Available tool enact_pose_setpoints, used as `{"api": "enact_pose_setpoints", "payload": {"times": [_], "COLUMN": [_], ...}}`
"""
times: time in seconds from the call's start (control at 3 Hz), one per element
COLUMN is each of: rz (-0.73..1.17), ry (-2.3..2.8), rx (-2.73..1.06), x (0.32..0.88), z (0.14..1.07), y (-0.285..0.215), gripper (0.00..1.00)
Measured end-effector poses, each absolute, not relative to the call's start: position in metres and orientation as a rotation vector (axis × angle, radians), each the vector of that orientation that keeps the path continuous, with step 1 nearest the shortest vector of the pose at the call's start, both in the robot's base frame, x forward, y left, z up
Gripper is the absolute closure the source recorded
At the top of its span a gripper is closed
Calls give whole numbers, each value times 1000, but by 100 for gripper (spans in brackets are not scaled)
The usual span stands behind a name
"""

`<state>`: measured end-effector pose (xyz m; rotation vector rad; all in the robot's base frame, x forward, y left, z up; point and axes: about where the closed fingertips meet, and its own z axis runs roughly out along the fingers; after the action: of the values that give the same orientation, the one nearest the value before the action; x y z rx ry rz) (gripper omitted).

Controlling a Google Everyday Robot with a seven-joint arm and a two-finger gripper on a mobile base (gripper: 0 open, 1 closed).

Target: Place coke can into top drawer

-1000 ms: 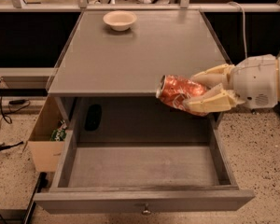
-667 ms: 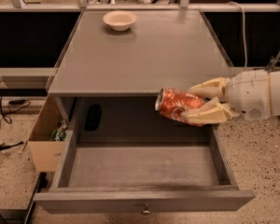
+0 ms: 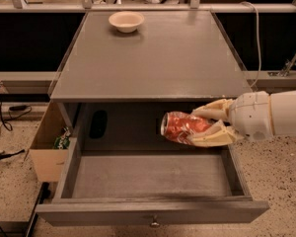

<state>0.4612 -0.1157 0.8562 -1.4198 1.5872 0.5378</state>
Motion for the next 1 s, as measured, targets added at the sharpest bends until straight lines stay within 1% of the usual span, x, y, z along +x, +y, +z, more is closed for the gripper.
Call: {"api": "enact_pose_setpoints", "payload": {"times": [0.33, 1.0], "rz": [532, 501], "ry": [1599, 1594], "rx": [-1545, -1575], "x": [448, 446], "z": [821, 809], "y": [-106, -105], "gripper": [100, 100]}}
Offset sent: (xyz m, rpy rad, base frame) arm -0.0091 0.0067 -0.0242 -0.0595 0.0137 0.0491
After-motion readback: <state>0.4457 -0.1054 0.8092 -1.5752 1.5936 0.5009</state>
